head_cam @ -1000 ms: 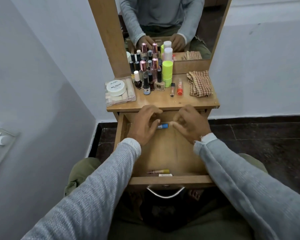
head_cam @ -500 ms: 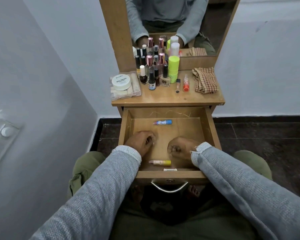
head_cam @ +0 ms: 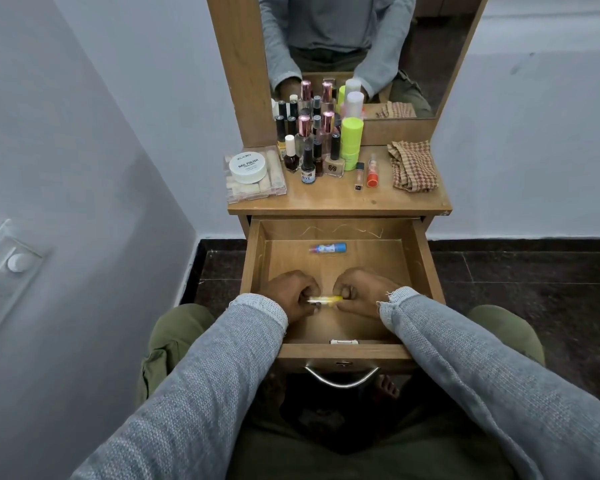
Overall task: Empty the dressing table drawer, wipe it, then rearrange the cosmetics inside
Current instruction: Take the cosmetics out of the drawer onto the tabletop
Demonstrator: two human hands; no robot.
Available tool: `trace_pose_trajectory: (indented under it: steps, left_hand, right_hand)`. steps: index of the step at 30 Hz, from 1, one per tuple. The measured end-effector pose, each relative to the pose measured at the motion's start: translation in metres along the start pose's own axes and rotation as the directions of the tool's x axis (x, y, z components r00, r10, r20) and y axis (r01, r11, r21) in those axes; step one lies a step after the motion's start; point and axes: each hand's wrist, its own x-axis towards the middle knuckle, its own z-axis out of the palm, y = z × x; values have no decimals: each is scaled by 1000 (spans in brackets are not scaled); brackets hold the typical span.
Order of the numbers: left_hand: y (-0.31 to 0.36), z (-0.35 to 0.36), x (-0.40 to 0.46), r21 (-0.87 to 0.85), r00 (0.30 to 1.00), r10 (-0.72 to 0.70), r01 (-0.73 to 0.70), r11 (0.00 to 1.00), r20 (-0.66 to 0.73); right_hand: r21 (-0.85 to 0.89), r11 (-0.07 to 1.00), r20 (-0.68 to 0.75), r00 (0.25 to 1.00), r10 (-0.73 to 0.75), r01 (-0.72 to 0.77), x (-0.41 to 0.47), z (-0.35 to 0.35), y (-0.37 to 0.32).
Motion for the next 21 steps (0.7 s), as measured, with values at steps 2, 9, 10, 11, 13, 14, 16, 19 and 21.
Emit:
trace_pose_trajectory:
  steps: [2, 9, 10, 11, 13, 14, 16, 19, 21]
  left_hand:
    - [0, -2, 1, 36, 1000, -9, 9, 999, -16]
    - [-3, -1, 6, 79, 998, -40, 43, 996, -39]
    - [-3, -1, 6, 85, 998, -39, 43, 995, -55]
    - [-3, -1, 5, 93, 996, -39, 46, 995, -75]
    - [-3, -2, 4, 98, 991, -33, 45, 994, -127]
    - [-3, -3, 4, 100, 988, -23, 39, 994, -154]
    - [-3, -6, 2, 107, 977, 1, 23, 994, -215]
    - [-5, -12, 0, 93, 920, 29, 8, 996, -390]
    - [-6, -19, -1, 63, 845, 24, 12, 998, -535]
  right_hand:
    - [104, 994, -49, 998, 32, -27, 1, -1, 4]
    - [-21, 990, -328, 936, 124, -139, 31, -15, 12]
    - [-73, 983, -302, 943, 138, -167, 36, -20, 9]
    - [-117, 974, -263, 952, 158, -194, 42, -23, 7]
    - [-174, 958, -194, 961, 195, -229, 50, -24, 3]
    - [-190, 952, -173, 962, 210, -241, 54, -22, 3]
    - [-215, 940, -149, 960, 236, -264, 58, -17, 4]
    - [-144, 949, -165, 952, 257, -281, 55, -14, 7]
    - [-99, 955, -201, 945, 256, -280, 47, -16, 10]
